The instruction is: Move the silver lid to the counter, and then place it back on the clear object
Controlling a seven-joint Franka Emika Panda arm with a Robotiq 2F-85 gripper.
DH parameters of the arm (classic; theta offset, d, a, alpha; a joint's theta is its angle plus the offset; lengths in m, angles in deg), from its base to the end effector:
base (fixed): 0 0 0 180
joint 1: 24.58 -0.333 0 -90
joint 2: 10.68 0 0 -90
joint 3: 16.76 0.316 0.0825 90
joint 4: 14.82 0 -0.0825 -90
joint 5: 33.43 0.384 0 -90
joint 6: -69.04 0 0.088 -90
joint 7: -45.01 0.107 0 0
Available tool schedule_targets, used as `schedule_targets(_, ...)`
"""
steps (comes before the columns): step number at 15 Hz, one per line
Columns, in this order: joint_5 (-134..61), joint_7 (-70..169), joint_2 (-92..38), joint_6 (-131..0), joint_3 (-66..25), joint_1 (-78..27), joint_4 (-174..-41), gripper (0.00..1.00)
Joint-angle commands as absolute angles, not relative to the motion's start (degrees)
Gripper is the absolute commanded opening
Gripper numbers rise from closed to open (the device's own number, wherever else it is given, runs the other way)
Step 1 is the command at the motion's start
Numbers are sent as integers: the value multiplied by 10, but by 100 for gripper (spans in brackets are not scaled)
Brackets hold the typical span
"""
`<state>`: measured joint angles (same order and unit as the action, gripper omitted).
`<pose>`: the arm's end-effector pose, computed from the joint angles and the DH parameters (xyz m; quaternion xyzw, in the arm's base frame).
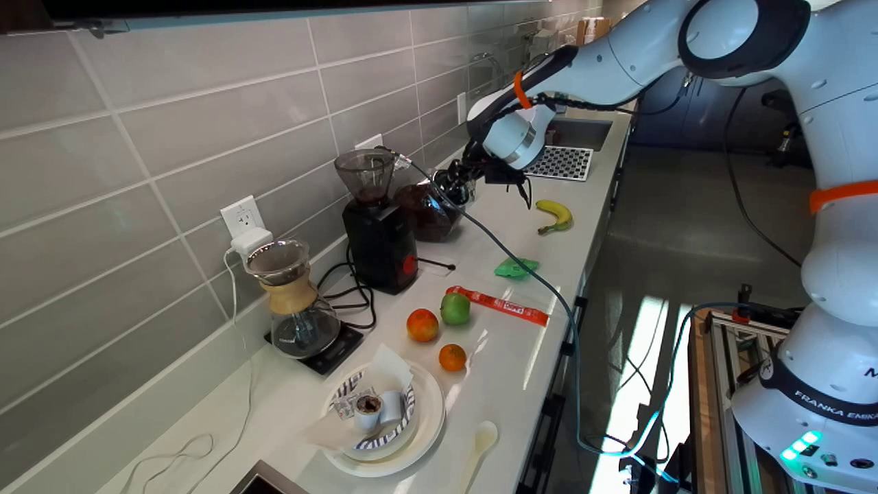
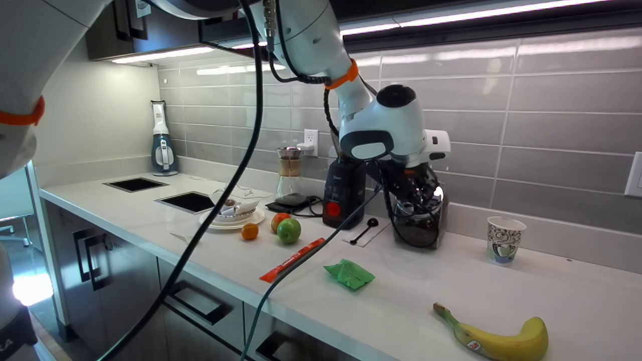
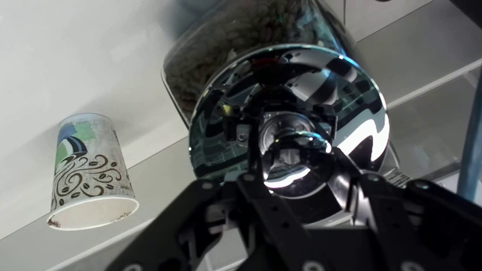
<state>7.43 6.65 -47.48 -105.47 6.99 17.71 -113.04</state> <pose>0.6362 -0.3166 0.3014 -0.8893 0.2333 -0.3862 0.0743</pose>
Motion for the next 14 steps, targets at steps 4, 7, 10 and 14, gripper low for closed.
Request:
schedule_targets(4,62,79,-502,-1063,44,145,-1114,21)
schedule_targets(7,61,83,-502,-1064,33,133,-1113,21)
schedule_targets(10,61,88,-503,-1063,22,123,-1113,68)
schedule_targets(14,61,94,-514,-1059,0,102,-1106,94)
